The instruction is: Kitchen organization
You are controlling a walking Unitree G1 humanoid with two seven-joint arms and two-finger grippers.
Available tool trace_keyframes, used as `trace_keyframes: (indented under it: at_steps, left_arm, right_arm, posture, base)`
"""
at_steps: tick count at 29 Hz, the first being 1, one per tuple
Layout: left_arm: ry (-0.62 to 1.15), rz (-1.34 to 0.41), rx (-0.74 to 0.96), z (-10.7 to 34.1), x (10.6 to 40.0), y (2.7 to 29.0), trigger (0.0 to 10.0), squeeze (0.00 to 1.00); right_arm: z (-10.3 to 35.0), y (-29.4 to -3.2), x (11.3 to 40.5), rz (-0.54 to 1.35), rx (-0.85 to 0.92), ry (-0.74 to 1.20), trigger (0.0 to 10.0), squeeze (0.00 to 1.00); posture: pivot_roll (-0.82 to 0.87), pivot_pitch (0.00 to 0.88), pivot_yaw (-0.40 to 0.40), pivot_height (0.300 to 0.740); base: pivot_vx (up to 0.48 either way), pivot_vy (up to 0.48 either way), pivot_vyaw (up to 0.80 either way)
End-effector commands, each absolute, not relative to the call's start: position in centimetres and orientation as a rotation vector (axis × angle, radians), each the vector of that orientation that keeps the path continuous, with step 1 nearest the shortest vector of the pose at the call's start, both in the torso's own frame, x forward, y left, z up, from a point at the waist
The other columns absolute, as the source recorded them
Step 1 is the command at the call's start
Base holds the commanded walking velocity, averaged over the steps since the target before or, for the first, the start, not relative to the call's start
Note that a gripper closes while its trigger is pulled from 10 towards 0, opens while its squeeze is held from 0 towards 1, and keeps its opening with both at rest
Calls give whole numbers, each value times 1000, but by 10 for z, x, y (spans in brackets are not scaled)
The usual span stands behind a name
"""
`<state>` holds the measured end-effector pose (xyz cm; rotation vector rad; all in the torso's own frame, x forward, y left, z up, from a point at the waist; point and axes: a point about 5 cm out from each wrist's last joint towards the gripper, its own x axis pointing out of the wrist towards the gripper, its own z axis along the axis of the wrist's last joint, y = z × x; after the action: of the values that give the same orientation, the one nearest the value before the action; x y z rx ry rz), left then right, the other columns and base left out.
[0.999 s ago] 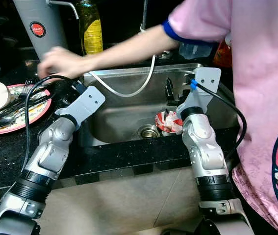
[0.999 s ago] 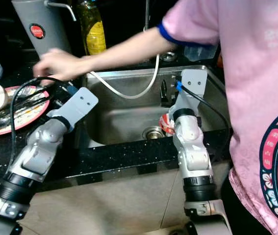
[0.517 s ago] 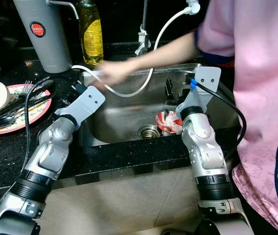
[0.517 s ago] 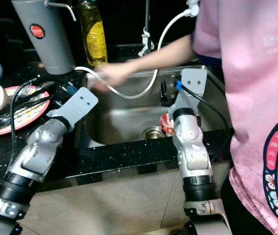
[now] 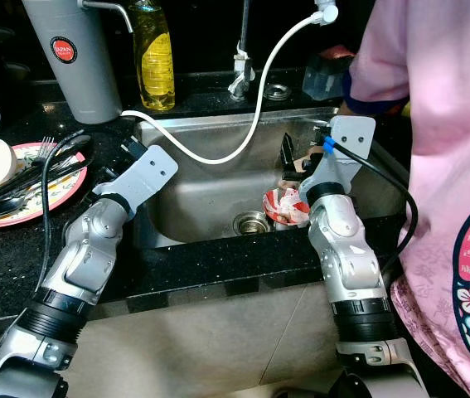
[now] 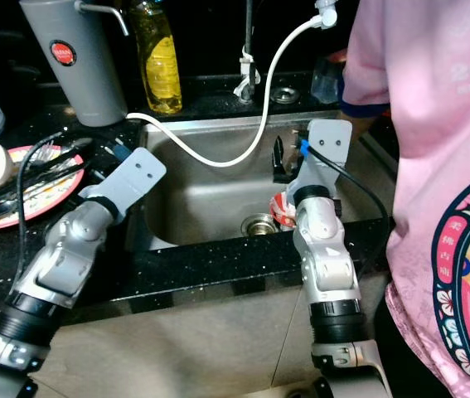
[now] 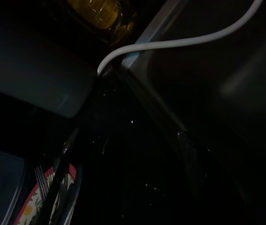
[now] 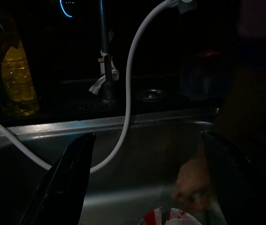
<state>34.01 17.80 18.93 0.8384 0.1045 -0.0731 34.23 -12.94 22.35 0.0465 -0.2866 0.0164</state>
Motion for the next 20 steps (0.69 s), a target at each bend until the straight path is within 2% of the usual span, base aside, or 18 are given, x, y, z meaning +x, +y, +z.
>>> trace_keyframes:
  at_steps: [1,20]
  left_arm:
    - [119,-71,845,187,338,182,10000,0]
    - [119,-71,846,186,337,183,10000,0]
  right_arm:
    - [225,-127,344,24,56,-289,10000,0]
    - [224,-125,343,38,50,-282,10000,0]
  posture:
    - [51,0,8,740]
    - [42,0,4,740]
  base:
    - [0,0,0]
    - [0,0,0]
